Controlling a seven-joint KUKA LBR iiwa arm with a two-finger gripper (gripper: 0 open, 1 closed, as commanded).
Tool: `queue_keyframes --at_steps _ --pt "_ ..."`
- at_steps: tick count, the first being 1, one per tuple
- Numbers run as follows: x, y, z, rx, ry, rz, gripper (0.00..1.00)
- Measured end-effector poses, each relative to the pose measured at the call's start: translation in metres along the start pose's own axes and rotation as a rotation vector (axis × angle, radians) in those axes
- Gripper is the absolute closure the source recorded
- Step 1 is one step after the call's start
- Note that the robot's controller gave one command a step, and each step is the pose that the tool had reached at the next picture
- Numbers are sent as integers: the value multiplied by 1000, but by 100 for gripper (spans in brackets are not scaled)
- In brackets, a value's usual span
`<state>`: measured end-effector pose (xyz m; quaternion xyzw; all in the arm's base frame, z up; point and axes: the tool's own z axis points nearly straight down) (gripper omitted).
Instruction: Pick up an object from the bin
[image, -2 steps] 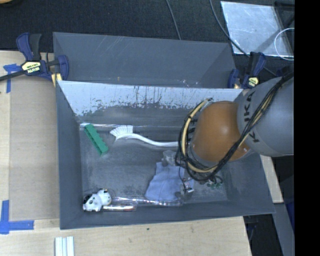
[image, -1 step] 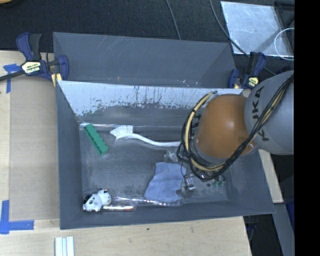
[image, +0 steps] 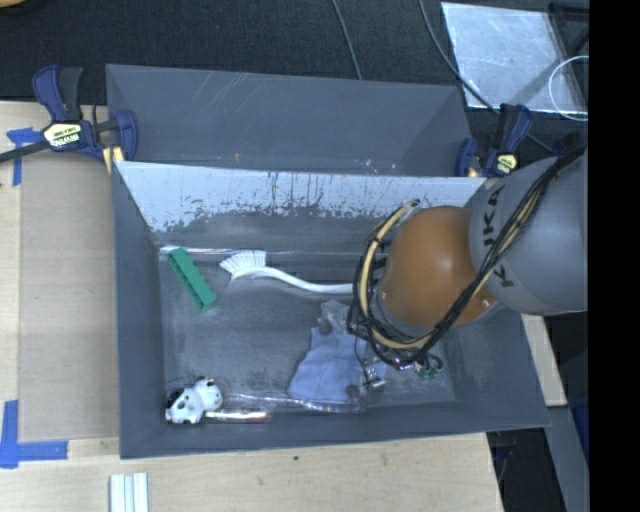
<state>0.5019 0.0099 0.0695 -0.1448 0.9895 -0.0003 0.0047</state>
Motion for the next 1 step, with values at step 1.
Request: queue_keyframes --at_steps 1 --pt "-7 69 -4 9 -22 -214 0"
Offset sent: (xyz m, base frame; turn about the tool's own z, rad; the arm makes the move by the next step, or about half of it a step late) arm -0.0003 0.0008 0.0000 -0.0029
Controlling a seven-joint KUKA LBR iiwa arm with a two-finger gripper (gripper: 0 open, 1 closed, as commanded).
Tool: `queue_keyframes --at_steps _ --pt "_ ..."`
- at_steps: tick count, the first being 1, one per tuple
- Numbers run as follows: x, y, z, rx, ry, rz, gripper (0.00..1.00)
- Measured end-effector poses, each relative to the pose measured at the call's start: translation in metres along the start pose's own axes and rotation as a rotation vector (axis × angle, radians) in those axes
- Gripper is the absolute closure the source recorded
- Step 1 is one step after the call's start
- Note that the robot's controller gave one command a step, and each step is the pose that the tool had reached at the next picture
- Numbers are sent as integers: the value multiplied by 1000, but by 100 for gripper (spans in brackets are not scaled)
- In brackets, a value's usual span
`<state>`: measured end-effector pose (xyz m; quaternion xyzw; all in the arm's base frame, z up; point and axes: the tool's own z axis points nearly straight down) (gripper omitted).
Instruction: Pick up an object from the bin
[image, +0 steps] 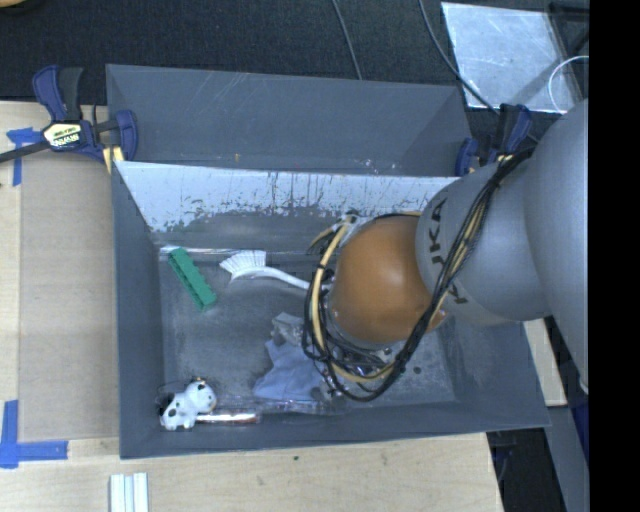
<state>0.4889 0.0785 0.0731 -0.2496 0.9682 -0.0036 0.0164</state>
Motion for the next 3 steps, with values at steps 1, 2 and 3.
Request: queue_keyframes --at_steps 1,2,3 --pt "21 -67 2 -6 18 213 100" --pt "21 -67 2 -6 18 213 100" --pt "23 -66 -25 -11 28 213 100"
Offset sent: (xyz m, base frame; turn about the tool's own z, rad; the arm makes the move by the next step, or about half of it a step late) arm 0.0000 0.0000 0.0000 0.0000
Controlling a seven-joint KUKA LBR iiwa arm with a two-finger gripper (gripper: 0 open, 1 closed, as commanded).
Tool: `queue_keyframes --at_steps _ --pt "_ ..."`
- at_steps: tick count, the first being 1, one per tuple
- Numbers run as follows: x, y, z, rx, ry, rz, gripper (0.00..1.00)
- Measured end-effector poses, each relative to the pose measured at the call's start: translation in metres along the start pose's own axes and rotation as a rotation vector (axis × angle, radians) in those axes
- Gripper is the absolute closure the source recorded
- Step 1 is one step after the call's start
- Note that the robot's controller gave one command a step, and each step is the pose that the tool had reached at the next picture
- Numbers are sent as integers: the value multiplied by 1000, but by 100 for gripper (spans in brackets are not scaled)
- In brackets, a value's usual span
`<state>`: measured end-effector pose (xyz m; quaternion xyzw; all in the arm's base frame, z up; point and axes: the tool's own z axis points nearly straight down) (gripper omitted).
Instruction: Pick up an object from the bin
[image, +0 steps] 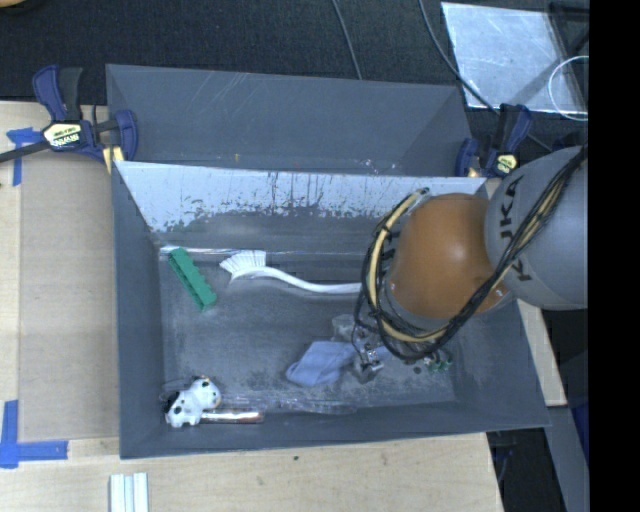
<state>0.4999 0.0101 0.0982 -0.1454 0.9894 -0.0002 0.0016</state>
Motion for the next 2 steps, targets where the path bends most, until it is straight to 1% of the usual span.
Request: queue_keyframes --at_steps 1,2 --pt "-3 -1 -48 2 -9 1 100" --pt "-3 -1 -65 3 -10 3 100"
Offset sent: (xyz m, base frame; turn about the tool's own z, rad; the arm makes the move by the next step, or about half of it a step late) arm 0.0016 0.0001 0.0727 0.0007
